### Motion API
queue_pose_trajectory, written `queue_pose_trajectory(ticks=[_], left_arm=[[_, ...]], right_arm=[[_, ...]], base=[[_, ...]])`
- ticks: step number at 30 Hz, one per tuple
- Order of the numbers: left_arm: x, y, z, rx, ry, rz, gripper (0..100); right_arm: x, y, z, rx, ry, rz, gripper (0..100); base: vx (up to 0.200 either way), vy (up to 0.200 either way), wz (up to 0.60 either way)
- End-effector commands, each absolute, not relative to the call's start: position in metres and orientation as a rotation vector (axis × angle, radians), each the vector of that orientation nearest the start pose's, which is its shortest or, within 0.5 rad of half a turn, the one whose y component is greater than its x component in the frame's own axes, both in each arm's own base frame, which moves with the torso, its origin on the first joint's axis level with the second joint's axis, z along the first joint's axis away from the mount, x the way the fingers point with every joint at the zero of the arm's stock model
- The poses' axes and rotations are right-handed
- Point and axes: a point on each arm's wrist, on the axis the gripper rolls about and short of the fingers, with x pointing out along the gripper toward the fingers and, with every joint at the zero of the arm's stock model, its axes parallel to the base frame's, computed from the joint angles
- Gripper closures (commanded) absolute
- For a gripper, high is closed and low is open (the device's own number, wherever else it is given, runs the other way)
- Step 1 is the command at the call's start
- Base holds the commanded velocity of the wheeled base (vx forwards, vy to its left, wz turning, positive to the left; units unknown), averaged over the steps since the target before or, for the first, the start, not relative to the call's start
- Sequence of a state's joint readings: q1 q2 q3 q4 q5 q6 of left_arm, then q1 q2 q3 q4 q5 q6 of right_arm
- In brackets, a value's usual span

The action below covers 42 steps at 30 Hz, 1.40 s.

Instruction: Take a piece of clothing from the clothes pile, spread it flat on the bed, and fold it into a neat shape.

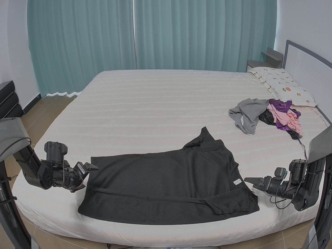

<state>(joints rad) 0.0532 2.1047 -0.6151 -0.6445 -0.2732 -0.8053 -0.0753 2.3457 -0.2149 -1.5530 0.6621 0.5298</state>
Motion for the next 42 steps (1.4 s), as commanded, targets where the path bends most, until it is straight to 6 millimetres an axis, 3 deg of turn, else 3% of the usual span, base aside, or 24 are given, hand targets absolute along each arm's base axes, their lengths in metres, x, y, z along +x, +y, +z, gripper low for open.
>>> queue_pose_trajectory(ticks=[1, 8, 12, 14, 15, 22, 31, 42], left_arm=[[0.315, 0.011, 0.018, -0.893, 0.858, 0.134, 0], [0.339, 0.012, 0.029, -0.888, 0.788, 0.103, 0], [0.374, 0.014, 0.025, -0.877, 0.741, 0.077, 0], [0.380, 0.014, 0.023, -0.871, 0.732, 0.069, 0], [0.395, 0.015, 0.017, -0.829, 0.724, 0.050, 0], [0.432, 0.020, 0.000, -0.719, 0.734, 0.019, 0], [0.436, 0.020, -0.019, -0.646, 0.752, 0.017, 0], [0.438, 0.026, -0.021, -0.647, 0.714, 0.060, 0]], right_arm=[[0.264, -0.006, -0.026, 0.708, 0.679, 0.421, 0], [0.264, -0.006, -0.026, 0.707, 0.679, 0.422, 0], [0.264, -0.006, -0.027, 0.710, 0.682, 0.418, 0], [0.264, -0.006, -0.027, 0.710, 0.683, 0.417, 0], [0.264, -0.006, -0.028, 0.709, 0.685, 0.419, 0], [0.264, -0.006, -0.029, 0.710, 0.685, 0.417, 0], [0.267, -0.005, -0.028, 0.706, 0.677, 0.422, 0], [0.265, -0.004, -0.029, 0.709, 0.688, 0.420, 0]], base=[[0.000, 0.000, 0.00], [0.000, 0.000, 0.00], [0.000, 0.000, 0.00], [0.000, 0.000, 0.00], [0.000, 0.000, 0.00], [0.000, 0.000, 0.00], [0.000, 0.000, 0.00], [0.000, 0.000, 0.00]])
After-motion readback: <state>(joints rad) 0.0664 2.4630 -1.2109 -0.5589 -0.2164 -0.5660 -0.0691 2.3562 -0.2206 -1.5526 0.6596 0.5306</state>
